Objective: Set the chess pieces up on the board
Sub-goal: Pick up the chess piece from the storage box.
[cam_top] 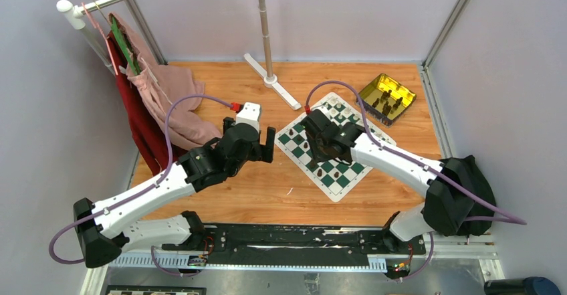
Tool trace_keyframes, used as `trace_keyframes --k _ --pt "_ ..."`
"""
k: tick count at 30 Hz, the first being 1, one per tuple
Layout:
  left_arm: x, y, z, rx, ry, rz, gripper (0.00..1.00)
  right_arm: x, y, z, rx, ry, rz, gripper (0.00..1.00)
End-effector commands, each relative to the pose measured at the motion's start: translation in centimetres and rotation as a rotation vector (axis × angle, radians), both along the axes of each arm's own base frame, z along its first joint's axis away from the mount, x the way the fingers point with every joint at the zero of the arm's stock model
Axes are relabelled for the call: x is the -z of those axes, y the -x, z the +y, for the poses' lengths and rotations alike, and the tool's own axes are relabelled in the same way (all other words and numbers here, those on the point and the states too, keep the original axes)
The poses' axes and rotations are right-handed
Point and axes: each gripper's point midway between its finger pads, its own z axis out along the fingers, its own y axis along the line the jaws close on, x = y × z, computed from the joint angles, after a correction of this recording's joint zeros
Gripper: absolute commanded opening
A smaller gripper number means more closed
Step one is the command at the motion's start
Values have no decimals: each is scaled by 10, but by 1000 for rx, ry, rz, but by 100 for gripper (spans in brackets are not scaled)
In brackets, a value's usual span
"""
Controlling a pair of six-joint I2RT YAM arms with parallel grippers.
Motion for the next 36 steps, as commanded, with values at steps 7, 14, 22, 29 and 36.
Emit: trace_keyframes --k 7,14,22,29,36 --pt "-5 -4 -10 1 32 -10 100 6 11 -23 21 32 17 41" --pt "-4 -3 -9 -2 29 -2 100 9 12 -25 30 15 16 41" --pt "-1 -1 -9 -4 34 11 100 12 15 -26 33 4 20 40" --pt "-2 -1 -10 -7 47 14 100 12 16 -29 31 0 21 40" --pt "0 0 -11 -9 55 21 100 11 16 -32 37 -2 15 40"
